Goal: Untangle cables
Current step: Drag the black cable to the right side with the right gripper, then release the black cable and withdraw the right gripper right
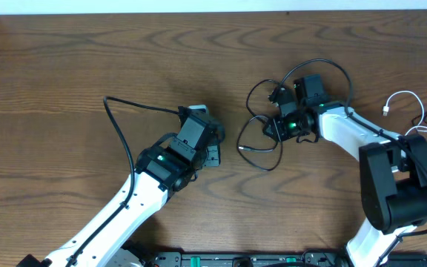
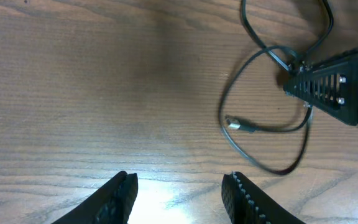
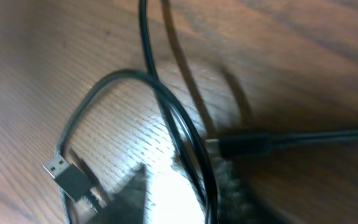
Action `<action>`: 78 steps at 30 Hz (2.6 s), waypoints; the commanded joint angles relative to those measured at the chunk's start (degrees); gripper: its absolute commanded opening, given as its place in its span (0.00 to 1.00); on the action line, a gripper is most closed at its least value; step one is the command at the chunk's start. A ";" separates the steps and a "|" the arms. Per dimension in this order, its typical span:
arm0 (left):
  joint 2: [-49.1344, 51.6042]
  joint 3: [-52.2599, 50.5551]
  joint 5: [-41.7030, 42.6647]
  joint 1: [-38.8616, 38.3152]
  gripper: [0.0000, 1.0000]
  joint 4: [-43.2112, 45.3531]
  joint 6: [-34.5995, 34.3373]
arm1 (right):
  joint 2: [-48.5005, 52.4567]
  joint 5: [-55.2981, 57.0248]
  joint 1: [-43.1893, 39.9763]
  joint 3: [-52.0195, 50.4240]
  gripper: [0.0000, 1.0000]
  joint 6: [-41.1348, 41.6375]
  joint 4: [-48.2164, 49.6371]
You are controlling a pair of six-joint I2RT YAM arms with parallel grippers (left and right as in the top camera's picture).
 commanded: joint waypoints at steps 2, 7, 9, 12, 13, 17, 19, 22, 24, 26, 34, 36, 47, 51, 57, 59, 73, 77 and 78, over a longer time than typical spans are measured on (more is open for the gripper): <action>0.22 -0.28 -1.40 0.02 0.49 -0.24 1.01 | 0.59 -1.07 0.98 0.81 0.01 -0.26 -1.64; 0.22 -0.28 -1.40 0.02 0.49 -0.24 1.01 | -1.92 -7.78 -0.02 0.81 0.01 1.01 -3.67; 0.22 -0.28 -1.40 0.02 0.49 -0.24 1.01 | -4.42 -13.68 -1.05 0.81 0.01 0.98 -3.67; 0.22 -0.31 -1.40 0.02 0.49 -0.24 1.01 | -10.36 -21.90 -3.67 0.83 0.01 0.96 -2.89; 0.22 -0.28 -1.40 0.02 0.49 -0.24 1.01 | -12.17 -23.37 -4.48 0.83 0.01 0.98 -2.40; 0.22 -0.31 -1.40 0.02 0.49 -0.24 1.01 | -20.81 -26.75 -8.17 0.83 0.01 2.12 0.55; 0.22 -0.28 -1.40 0.02 0.49 -0.24 1.01 | -25.24 -26.60 -10.16 0.83 0.01 3.04 2.29; 0.22 -0.28 -1.40 0.02 0.49 -0.24 1.01 | -32.17 -23.96 -13.62 0.83 0.01 4.44 4.68; 0.22 -0.28 -1.40 0.02 0.49 -0.24 1.01 | -35.78 -20.06 -15.52 0.83 0.01 4.44 4.98; 0.22 -0.28 -1.40 0.02 0.49 -0.24 1.01 | -40.06 -11.76 -17.68 0.83 0.01 4.46 4.59; 0.22 -0.28 -1.40 0.02 0.49 -0.24 1.01 | -47.01 30.32 -20.85 0.83 0.05 6.54 -1.62; 0.22 -0.28 -1.40 0.02 0.49 -0.24 1.01 | -46.60 39.41 -21.35 0.81 0.04 6.54 -3.10; 0.22 -0.28 -1.38 0.02 0.49 -0.44 0.98 | -39.30 50.66 -29.00 0.81 0.13 11.34 -7.32; 0.22 -0.28 -1.40 0.02 0.49 -0.42 0.98 | -36.24 38.12 -29.57 0.79 0.42 11.65 -9.07; 0.22 -0.28 -1.38 0.02 0.49 -0.48 0.98 | -29.44 28.13 -29.57 0.79 0.47 11.65 -11.74; 0.22 -0.28 -1.38 0.02 0.49 -0.59 0.98 | -26.60 29.07 -29.57 0.79 0.45 11.65 -12.83; 0.22 -0.28 -1.38 0.02 0.49 -0.87 0.98 | -9.60 39.52 -29.92 0.79 0.45 11.69 -14.36; 0.22 -0.28 -1.38 0.02 0.49 -0.90 0.98 | -6.23 39.56 -30.47 0.79 0.44 11.96 -13.97; 0.22 -0.28 -1.38 0.02 0.49 -0.87 0.98 | -5.49 39.52 -30.73 0.79 0.43 11.98 -13.88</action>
